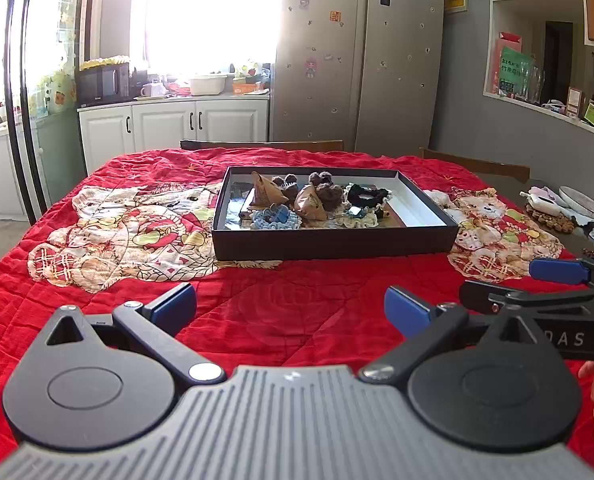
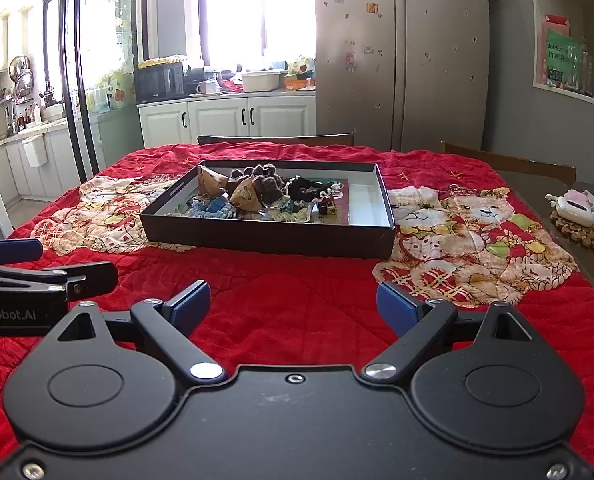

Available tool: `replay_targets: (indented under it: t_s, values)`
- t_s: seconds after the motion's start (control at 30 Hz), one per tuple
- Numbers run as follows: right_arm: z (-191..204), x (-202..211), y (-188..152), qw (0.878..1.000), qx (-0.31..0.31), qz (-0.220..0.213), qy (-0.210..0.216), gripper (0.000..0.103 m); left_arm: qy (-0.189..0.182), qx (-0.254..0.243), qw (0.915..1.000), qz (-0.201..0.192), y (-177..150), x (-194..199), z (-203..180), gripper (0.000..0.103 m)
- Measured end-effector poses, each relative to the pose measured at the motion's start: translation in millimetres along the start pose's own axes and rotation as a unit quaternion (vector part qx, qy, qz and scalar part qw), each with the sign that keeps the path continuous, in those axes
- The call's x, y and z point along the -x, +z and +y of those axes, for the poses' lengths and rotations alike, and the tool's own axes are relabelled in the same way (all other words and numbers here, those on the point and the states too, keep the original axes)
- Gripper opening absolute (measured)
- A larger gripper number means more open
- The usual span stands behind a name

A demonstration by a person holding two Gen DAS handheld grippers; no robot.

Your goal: Organize objects

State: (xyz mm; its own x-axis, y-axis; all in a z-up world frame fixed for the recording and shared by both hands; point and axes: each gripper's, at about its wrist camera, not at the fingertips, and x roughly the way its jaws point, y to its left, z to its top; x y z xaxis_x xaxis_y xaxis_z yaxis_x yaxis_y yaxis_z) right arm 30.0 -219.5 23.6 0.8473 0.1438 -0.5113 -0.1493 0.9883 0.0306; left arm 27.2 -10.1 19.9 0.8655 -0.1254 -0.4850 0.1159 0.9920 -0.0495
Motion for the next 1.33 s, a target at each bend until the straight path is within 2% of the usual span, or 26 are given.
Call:
replay_targets:
  t_s: [0.9,1.33]
  values:
    - [2.9,-2.5,-3.5,1.0,0.004,0.006,0.004,0.09,-0.004,0.005,1.0,0.0,-1.1,0.9,-2.2,0.103]
    - [1.2,-7.4,-4.9,1.0,0.004,0.013,0.002,0.09,-0.015,0.011,0.9997,0.013,-4.6,-3.7,2.2,0.103]
